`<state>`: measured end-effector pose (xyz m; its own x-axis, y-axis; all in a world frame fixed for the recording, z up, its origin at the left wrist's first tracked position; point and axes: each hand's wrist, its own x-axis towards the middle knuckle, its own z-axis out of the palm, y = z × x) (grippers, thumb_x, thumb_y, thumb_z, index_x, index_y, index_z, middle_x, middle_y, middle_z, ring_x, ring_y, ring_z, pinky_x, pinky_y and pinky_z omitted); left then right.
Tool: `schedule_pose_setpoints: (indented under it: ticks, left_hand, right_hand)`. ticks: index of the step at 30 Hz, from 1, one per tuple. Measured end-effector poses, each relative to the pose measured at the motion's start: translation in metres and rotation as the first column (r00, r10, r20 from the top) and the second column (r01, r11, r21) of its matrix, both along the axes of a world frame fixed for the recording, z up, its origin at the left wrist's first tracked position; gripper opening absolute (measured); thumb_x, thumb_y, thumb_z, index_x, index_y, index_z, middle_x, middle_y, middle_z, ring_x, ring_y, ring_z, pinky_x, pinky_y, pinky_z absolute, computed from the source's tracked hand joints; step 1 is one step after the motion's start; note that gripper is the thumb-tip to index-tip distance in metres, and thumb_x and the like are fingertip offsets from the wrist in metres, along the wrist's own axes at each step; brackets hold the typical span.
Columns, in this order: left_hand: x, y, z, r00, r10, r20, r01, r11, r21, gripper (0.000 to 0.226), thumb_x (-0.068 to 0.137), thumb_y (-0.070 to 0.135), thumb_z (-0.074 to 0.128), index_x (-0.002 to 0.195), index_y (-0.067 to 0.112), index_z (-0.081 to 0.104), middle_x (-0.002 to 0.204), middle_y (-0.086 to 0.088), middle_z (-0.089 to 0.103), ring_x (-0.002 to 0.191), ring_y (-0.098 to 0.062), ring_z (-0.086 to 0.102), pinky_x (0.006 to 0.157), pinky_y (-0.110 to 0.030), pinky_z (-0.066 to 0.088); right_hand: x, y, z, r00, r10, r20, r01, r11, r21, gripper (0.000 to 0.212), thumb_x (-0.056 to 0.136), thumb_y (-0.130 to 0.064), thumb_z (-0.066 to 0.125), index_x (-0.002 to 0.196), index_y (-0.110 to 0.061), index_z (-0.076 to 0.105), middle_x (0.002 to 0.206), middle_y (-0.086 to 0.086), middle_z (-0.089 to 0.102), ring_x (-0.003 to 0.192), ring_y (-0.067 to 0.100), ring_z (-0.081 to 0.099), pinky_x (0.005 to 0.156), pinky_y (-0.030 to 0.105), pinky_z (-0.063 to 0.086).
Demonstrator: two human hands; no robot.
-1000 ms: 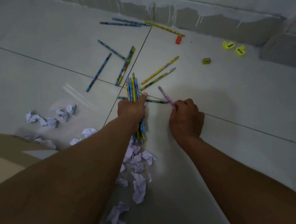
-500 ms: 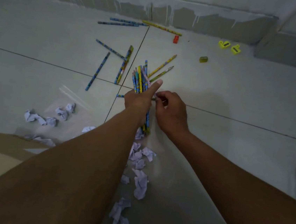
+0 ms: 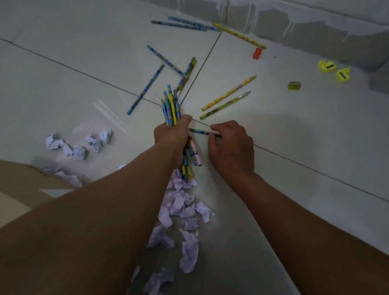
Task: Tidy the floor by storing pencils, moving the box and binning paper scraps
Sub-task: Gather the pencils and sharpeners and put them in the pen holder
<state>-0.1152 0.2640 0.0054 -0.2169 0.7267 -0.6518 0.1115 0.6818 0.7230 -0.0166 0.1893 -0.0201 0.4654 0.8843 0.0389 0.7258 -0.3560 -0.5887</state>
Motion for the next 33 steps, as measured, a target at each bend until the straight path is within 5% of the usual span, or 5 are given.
schedule_pose_setpoints:
  ticks: [4,11,15,20,33]
  left_hand:
    - [-0.007,0.002,0.000,0.989,0.058,0.135,-0.055,0.998,-0.030,0.017,0.094,0.017,0.061,0.095,0.000,0.063,0.065,-0.007,0.064,0.041,-0.009,0.061,0.039,-0.018,0.047]
    - [-0.011,0.002,0.005,0.982,0.134,0.130,-0.127,0.990,-0.058,0.018,0.098,0.011,0.053,0.082,0.002,0.054,0.060,-0.009,0.052,0.039,-0.016,0.050,0.043,-0.024,0.050]
    - [0.002,0.001,0.016,0.981,0.168,0.101,-0.165,0.986,-0.035,0.024,0.094,0.019,0.061,0.075,0.010,0.049,0.055,-0.006,0.044,0.030,-0.012,0.040,0.045,-0.025,0.041]
    - [0.029,-0.001,0.049,0.983,0.173,0.058,-0.172,0.985,-0.022,0.053,0.066,0.052,0.086,0.066,0.009,0.054,0.038,-0.003,0.045,0.034,-0.018,0.044,0.045,-0.025,0.042]
    - [0.069,0.012,0.096,0.974,0.226,0.010,-0.226,0.972,0.062,0.026,0.084,0.029,0.073,0.072,0.010,0.060,0.069,-0.007,0.059,0.047,-0.016,0.042,0.052,-0.029,0.042]
  right_hand:
    - [0.001,0.015,-0.009,0.985,0.133,0.111,-0.123,0.988,-0.091,0.032,0.089,-0.030,0.057,0.119,-0.025,0.066,0.115,-0.003,0.060,0.109,0.024,0.051,0.086,0.039,0.034]
    - [0.014,0.018,-0.007,0.961,0.202,0.189,-0.172,0.971,-0.165,0.019,0.094,-0.028,0.051,0.100,-0.024,0.068,0.104,0.001,0.060,0.099,0.027,0.055,0.081,0.038,0.033]
    - [0.016,0.016,0.013,0.996,-0.023,-0.083,0.009,0.985,-0.170,0.014,0.093,-0.029,0.054,0.093,-0.022,0.066,0.098,0.002,0.064,0.094,0.027,0.060,0.081,0.038,0.042]
    - [0.026,0.031,0.058,0.853,-0.085,-0.515,0.039,0.994,-0.099,0.010,0.088,-0.023,0.065,0.086,-0.020,0.073,0.082,-0.003,0.071,0.082,0.016,0.067,0.074,0.027,0.050]
    - [0.088,0.049,0.094,0.793,0.163,-0.587,-0.206,0.978,-0.007,0.008,0.086,-0.025,0.068,0.081,-0.026,0.073,0.071,-0.016,0.069,0.068,-0.004,0.063,0.068,0.017,0.050]
